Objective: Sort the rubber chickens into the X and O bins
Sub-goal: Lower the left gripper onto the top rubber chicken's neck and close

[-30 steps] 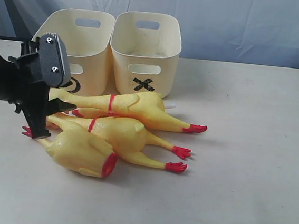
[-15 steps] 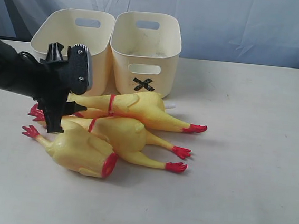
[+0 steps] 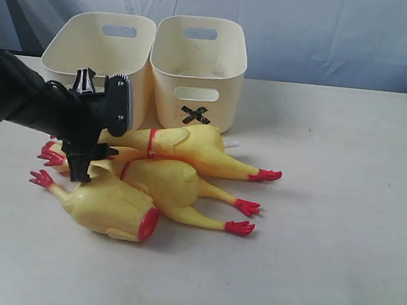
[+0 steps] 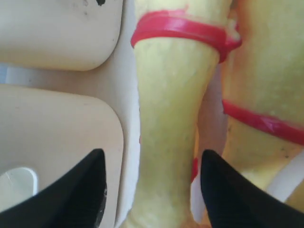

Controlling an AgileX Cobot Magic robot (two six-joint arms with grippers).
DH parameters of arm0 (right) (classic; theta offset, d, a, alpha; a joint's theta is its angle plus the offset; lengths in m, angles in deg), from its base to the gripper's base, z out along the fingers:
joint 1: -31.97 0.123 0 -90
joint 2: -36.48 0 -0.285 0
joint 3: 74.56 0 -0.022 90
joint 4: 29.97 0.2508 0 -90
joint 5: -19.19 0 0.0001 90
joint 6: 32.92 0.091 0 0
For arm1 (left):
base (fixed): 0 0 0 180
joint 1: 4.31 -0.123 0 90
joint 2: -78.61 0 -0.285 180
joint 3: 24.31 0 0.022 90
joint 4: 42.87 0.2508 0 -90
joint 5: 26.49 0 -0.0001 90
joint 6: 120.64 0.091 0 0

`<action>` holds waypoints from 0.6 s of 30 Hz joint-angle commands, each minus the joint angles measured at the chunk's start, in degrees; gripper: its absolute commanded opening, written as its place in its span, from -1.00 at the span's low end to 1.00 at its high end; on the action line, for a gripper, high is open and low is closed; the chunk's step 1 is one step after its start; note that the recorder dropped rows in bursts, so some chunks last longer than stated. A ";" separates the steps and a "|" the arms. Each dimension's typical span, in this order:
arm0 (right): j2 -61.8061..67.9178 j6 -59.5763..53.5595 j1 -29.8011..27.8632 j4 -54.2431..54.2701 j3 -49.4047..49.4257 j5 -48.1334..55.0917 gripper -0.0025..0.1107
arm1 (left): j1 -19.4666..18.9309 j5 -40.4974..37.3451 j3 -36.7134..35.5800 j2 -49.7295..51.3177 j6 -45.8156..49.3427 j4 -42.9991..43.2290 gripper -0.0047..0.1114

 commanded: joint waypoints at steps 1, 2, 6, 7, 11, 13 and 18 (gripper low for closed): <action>-0.33 -0.15 0.01 -0.18 -0.36 -0.71 -0.96 | 0.37 1.75 0.14 1.52 1.77 0.92 0.06; -0.33 -0.15 0.01 -0.18 -0.36 -0.71 -0.96 | 0.37 2.08 0.14 1.64 1.77 0.92 0.06; -0.33 -0.15 0.01 -0.18 -0.36 -0.71 -0.96 | 0.37 2.79 0.14 1.64 1.77 0.92 0.04; -0.33 -0.15 0.01 -0.18 -0.36 -0.71 -0.96 | 0.37 2.79 0.14 1.64 1.77 0.92 0.02; -0.33 -0.15 0.01 -0.18 -0.36 -0.71 -0.96 | 0.37 2.60 0.14 1.64 1.77 0.92 -0.06; -0.33 -0.15 0.01 -0.18 -0.36 -0.71 -0.96 | 0.37 2.53 0.14 1.64 1.77 0.92 -0.08; -0.33 -0.15 0.01 -0.18 -0.36 -0.71 -0.96 | 0.37 1.88 0.14 1.67 1.77 0.92 -0.16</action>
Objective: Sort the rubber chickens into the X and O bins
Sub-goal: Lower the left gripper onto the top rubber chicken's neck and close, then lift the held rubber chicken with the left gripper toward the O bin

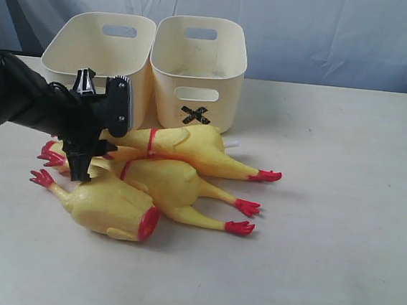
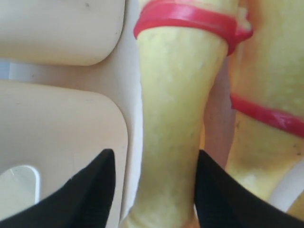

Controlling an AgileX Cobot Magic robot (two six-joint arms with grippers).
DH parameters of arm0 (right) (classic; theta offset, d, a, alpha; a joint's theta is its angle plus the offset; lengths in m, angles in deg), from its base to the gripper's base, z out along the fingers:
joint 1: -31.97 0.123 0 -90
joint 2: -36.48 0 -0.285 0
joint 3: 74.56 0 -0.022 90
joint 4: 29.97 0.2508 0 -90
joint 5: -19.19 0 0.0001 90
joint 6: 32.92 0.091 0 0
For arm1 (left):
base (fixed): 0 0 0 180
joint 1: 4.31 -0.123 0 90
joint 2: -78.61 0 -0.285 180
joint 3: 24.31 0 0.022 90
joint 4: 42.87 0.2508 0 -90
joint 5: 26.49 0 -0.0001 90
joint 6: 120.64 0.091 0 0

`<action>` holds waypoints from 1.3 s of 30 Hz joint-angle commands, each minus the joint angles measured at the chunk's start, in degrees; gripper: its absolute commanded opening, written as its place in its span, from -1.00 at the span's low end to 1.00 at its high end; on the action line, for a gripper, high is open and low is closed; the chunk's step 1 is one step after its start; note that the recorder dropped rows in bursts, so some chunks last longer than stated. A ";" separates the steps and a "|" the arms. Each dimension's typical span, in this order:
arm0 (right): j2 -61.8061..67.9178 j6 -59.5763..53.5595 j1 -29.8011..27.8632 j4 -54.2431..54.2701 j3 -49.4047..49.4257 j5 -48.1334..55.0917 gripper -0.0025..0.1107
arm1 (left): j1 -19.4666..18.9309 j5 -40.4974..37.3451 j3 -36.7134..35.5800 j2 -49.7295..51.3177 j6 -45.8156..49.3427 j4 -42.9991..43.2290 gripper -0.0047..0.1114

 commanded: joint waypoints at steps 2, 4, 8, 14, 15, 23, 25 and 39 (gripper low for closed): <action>-0.33 -0.15 0.01 -0.18 -0.36 -0.71 -0.96 | 0.37 0.01 -0.07 0.84 1.77 0.38 -0.21; -0.33 -0.15 0.01 -0.18 -0.36 -0.71 -0.96 | 0.37 0.01 -0.07 0.84 1.77 0.38 -0.30; -0.33 -0.15 0.01 -0.18 -0.36 -0.71 -0.96 | 0.37 -0.08 -0.07 0.84 1.77 0.38 -0.57; -0.33 -0.15 0.01 -0.18 -0.36 -0.71 -0.96 | 0.37 -0.22 -0.07 0.84 1.77 0.68 -0.92; -0.33 -0.15 0.01 -0.18 -0.36 -0.71 -0.96 | 0.37 -0.22 -0.07 0.84 1.77 1.29 -0.92; -0.33 -0.15 0.01 -0.18 -0.36 -0.71 -0.96 | 0.37 -3.00 -0.07 -1.26 1.77 3.62 -0.92; -0.33 -0.15 0.01 -0.18 -0.36 -0.71 -0.96 | 0.37 -3.00 -0.07 -2.48 1.77 3.62 -0.92; -0.33 -0.15 0.01 -0.18 -0.36 -0.71 -0.96 | 0.37 -16.32 -0.07 -11.73 1.77 1.59 -0.92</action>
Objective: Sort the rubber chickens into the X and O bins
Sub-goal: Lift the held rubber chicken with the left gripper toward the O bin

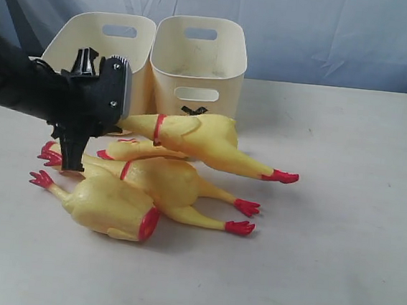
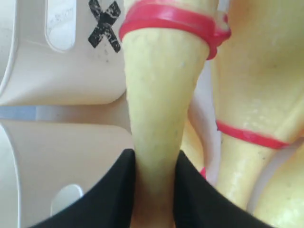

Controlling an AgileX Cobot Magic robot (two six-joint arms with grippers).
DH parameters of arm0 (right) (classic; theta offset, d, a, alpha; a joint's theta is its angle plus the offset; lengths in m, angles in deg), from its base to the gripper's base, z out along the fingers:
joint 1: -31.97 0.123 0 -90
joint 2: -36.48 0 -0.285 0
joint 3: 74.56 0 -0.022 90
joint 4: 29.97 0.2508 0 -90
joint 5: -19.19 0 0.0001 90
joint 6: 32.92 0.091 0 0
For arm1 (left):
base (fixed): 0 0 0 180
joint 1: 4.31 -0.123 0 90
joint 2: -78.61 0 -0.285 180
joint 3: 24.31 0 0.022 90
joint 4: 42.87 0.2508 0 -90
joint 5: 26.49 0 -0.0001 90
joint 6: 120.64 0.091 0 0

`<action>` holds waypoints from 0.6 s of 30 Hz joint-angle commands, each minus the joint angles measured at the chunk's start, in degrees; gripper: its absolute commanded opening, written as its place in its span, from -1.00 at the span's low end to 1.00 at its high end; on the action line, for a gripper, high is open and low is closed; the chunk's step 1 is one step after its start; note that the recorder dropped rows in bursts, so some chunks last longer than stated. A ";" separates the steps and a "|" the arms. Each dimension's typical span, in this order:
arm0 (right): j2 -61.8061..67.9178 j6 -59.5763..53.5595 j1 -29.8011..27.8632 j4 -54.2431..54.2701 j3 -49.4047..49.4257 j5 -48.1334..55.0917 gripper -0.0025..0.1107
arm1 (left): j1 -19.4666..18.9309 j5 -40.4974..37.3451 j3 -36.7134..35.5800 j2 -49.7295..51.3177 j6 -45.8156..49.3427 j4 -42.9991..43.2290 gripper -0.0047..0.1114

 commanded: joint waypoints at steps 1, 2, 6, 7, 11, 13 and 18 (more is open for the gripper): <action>-0.33 -0.15 0.01 -0.18 -0.36 -0.71 -0.96 | 0.37 -8.56 -0.07 -3.67 1.77 -3.29 -0.92; -0.33 -0.15 0.01 -0.18 -0.36 -0.71 -0.96 | 0.37 -10.20 -0.07 -4.42 1.77 -5.21 -0.92; -0.33 -0.15 0.01 -0.18 -0.36 -0.71 -0.96 | 0.37 -10.31 -0.07 -9.45 -5.74 -22.87 -0.92; -0.33 -0.15 0.01 -0.18 -0.36 -0.71 -0.96 | 0.37 -9.19 -0.07 -10.19 -7.53 -25.15 -0.92; -0.33 -0.15 0.01 -0.18 -0.36 -0.71 -0.96 | 0.37 6.11 -0.07 -15.09 -23.09 -31.64 -0.92; -0.33 -0.15 0.01 -0.18 -0.36 -0.71 -0.96 | 0.37 13.87 -0.07 -16.73 -30.76 -31.64 -0.92; -0.33 -0.15 0.01 -0.18 -0.36 -0.71 -0.96 | 0.37 18.96 -0.07 -17.18 -31.80 -34.97 -0.92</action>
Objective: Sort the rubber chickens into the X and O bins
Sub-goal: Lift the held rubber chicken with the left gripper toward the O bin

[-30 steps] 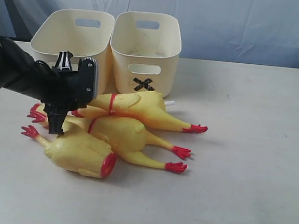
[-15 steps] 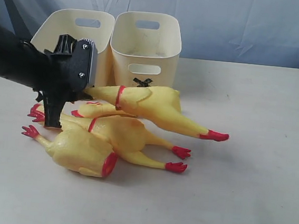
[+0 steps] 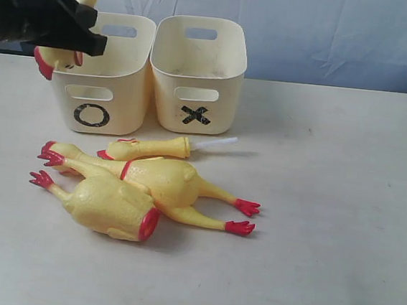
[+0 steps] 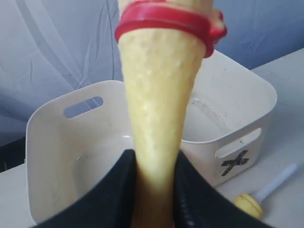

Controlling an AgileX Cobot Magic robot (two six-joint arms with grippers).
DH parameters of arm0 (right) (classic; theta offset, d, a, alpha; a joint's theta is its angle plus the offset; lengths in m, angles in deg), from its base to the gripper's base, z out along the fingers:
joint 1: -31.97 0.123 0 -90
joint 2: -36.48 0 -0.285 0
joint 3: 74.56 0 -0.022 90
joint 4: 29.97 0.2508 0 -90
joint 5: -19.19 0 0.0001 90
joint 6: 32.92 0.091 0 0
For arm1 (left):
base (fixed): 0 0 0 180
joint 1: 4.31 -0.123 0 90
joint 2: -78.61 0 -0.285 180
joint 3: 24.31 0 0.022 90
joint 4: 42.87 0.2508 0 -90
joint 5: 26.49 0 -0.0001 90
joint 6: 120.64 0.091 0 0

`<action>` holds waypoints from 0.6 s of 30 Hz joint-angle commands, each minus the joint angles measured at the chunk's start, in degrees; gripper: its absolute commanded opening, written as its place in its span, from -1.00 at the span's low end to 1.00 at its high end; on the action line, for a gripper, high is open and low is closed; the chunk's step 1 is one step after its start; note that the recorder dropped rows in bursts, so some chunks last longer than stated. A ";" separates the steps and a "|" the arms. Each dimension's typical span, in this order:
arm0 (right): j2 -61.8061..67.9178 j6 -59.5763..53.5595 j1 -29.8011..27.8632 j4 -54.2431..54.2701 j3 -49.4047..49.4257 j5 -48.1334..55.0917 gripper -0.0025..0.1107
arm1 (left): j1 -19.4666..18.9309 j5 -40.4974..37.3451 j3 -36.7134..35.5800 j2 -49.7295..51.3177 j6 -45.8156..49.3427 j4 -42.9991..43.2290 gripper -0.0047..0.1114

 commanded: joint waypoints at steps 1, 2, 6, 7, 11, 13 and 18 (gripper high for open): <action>-0.33 -0.15 0.01 -0.18 -0.36 -0.71 -0.96 | 0.01 7.03 -0.07 -0.64 -0.97 -5.65 -0.92; -0.33 -0.15 0.01 -0.18 -0.36 -0.71 -0.96 | 0.01 9.10 -0.07 -0.64 -0.62 -6.29 -0.92; -0.33 -0.15 0.01 -0.18 -0.36 -0.71 -0.96 | 0.01 16.10 -0.07 -0.64 0.56 -9.92 -0.92; -0.33 -0.15 0.01 -0.18 -0.36 -0.71 -0.96 | 0.01 17.89 -0.07 -0.64 2.32 -11.17 -0.92; -0.33 -0.15 0.01 -0.18 -0.36 -0.71 -0.96 | 0.01 19.40 0.58 -0.64 18.85 -18.01 -0.92; -0.33 -0.15 0.01 -0.18 -0.36 -0.71 -0.96 | 0.01 18.78 1.10 -0.64 25.87 -19.28 -0.92; -0.33 -0.15 0.01 -0.18 -0.36 -0.71 -0.96 | 0.01 18.61 4.41 -0.64 26.08 -19.28 -0.92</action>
